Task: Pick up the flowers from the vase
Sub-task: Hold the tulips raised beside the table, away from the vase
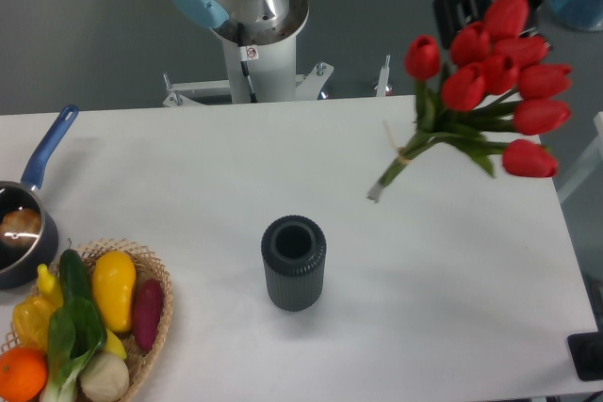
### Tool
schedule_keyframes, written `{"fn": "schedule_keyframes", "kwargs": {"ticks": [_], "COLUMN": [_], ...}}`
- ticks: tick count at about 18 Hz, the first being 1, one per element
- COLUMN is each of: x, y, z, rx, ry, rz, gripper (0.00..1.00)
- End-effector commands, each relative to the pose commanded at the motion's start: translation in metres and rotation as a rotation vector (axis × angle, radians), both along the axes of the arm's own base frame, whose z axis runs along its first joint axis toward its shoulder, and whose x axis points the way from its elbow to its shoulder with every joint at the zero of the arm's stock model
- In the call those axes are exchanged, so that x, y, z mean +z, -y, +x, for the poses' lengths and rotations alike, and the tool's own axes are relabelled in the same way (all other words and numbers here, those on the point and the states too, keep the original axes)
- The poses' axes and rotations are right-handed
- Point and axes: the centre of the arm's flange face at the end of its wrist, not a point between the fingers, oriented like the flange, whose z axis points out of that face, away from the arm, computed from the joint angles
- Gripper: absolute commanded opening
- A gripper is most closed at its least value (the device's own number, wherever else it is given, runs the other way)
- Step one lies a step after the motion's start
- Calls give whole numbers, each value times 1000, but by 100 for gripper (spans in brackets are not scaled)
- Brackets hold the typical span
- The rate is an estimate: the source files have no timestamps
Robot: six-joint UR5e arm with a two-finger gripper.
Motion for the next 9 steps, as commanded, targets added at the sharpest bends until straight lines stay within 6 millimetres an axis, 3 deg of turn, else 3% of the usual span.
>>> {"fn": "schedule_keyframes", "kwargs": {"ticks": [3, 9], "x": [-13, -63], "y": [3, 0], "z": [4, 8], "rx": [83, 105], "ry": [-25, -63], "rz": [-182, -455], "gripper": [4, 3]}}
